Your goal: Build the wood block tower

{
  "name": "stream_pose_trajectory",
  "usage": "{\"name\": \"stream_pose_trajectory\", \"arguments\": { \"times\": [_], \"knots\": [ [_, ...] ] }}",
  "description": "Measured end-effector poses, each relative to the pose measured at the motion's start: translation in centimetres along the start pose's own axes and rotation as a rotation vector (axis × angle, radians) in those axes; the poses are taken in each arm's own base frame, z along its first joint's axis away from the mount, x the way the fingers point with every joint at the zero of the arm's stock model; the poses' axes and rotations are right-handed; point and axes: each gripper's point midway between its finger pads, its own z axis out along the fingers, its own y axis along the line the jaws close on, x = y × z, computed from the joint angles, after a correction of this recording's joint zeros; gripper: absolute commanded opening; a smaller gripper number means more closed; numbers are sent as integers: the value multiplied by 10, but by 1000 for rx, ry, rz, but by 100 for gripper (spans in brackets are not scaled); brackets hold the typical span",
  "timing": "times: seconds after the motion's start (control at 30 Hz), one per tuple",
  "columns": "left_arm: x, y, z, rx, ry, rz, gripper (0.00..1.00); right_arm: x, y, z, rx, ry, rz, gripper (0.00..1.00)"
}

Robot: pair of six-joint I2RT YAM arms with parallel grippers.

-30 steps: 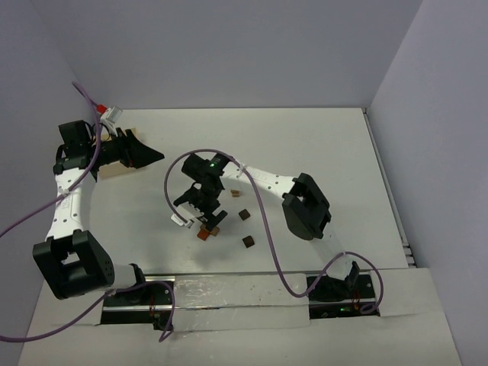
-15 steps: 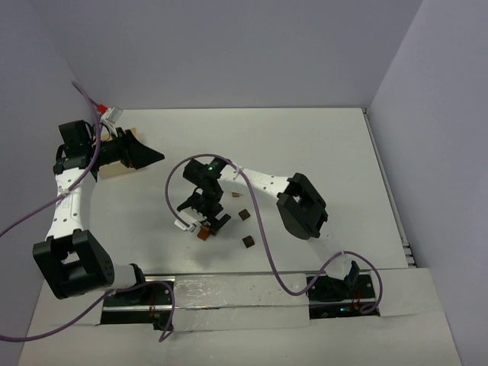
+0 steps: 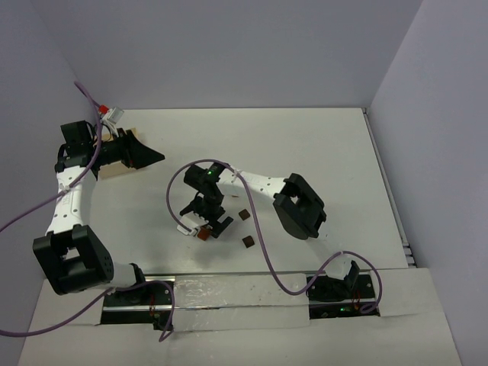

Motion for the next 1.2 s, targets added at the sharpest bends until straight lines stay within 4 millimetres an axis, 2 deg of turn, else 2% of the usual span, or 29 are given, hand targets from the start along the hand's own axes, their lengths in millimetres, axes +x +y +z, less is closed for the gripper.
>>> {"name": "stream_pose_trajectory", "arguments": {
  "times": [0.53, 0.9, 1.2],
  "knots": [
    [2, 6, 1, 0, 5, 24, 99, 6, 3, 11, -7, 29, -1, 96],
    [2, 6, 1, 0, 5, 30, 99, 10, 4, 16, -14, 42, 25, 80],
    [2, 6, 1, 0, 5, 30, 99, 11, 5, 16, -15, 55, 45, 56]
  ]
}}
